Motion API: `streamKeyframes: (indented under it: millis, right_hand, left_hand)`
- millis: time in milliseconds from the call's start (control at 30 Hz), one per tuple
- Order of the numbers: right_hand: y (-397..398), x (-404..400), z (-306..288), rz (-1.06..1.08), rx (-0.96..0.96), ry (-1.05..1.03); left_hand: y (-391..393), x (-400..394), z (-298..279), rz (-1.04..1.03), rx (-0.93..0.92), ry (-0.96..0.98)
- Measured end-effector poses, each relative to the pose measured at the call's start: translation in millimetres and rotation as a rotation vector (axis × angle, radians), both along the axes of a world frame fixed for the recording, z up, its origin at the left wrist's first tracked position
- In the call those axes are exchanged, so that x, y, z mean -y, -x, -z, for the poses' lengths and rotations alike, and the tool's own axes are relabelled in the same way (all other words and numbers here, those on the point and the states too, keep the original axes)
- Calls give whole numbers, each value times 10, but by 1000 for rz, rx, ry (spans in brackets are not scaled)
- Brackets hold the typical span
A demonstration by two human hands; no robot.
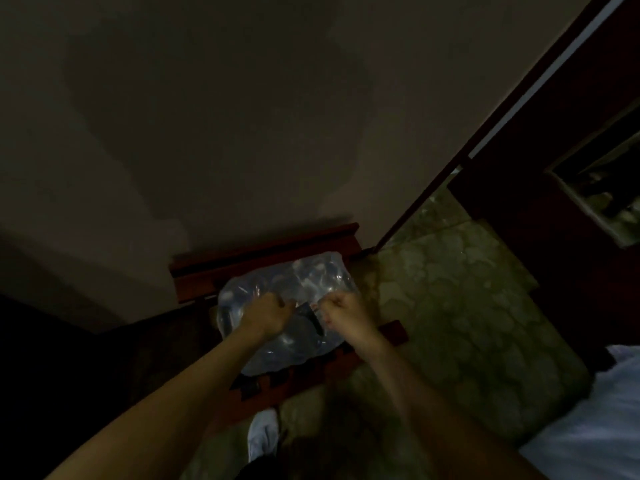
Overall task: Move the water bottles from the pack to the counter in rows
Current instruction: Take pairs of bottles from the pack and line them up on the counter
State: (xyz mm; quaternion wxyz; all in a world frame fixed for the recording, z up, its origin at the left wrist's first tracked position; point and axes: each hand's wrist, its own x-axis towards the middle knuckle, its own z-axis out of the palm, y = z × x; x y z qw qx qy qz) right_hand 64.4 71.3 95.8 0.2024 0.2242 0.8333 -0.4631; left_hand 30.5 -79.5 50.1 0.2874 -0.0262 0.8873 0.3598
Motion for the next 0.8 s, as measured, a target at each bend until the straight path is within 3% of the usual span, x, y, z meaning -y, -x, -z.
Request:
streamKeyframes:
  millis: [267, 500, 667, 800]
  right_hand:
    - [369, 73, 797, -223, 305, -61]
    - [594, 96, 1358, -279, 404, -5]
    - [635, -51, 1765, -278, 490, -140]
    - [719, 6, 1975, -107, 473, -288]
  left_hand:
    - [134, -171, 590, -42, 214, -13]
    - [234, -423, 1151, 34, 273, 192]
    - [388, -626, 1472, 70, 270, 284]
    - [422, -666, 1881, 86, 290, 379]
